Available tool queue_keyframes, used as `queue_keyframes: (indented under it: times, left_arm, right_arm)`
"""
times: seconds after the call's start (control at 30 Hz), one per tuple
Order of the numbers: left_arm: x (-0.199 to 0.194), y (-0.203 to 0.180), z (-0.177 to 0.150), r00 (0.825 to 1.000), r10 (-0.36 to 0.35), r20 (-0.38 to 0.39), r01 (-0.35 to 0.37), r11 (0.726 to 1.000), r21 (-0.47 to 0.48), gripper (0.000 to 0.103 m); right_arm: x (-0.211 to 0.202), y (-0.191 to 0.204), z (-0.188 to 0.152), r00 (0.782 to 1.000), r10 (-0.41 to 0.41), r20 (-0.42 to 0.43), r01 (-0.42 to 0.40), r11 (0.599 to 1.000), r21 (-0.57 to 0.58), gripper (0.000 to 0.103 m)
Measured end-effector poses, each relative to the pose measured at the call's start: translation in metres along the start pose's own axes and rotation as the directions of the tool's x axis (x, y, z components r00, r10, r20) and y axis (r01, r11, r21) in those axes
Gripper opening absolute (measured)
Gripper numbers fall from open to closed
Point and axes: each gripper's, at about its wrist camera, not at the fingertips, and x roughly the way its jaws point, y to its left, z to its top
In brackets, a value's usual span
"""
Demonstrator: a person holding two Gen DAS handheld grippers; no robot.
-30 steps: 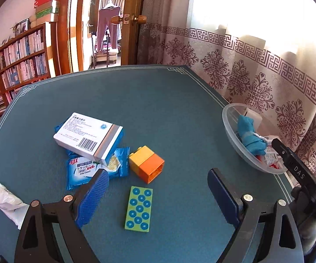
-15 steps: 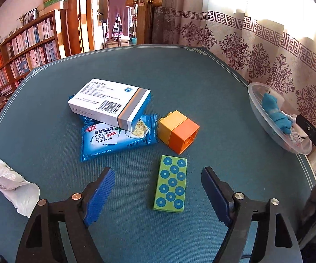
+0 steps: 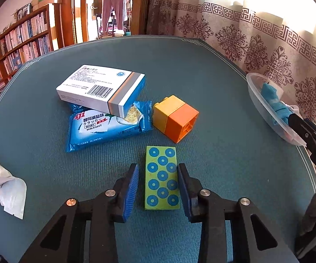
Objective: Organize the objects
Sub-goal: 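Move the left gripper to the green dotted block and grasp it, then grasp the orange toy block with the right gripper and lift it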
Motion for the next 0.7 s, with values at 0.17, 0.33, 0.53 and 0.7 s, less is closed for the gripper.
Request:
queue_keyframes:
  times: [0.17, 0.33, 0.53, 0.7]
  left_arm:
    - [-0.002, 0.005, -0.003, 1.0, 0.016, 0.019, -0.016, 1.0, -0.023, 0.032]
    - [-0.007, 0.014, -0.006, 0.998, 0.037, 0.044, -0.034, 0.998, -0.053, 0.032]
    - [-0.015, 0.024, -0.008, 0.995, 0.051, 0.085, -0.043, 0.994, -0.102, 0.032]
    - [-0.013, 0.034, -0.008, 0.995, 0.052, 0.08, -0.039, 0.987, -0.157, 0.032]
  right_arm:
    - [0.001, 0.032, 0.003, 0.982, 0.173, -0.078, -0.176, 0.984, -0.032, 0.072]
    - [0.016, 0.057, 0.008, 0.931, 0.321, -0.172, -0.329, 0.944, -0.019, 0.072]
    - [0.038, 0.084, 0.01, 0.886, 0.392, -0.248, -0.408, 0.913, -0.012, 0.072]
    - [0.056, 0.103, 0.013, 0.866, 0.405, -0.292, -0.427, 0.904, -0.013, 0.071]
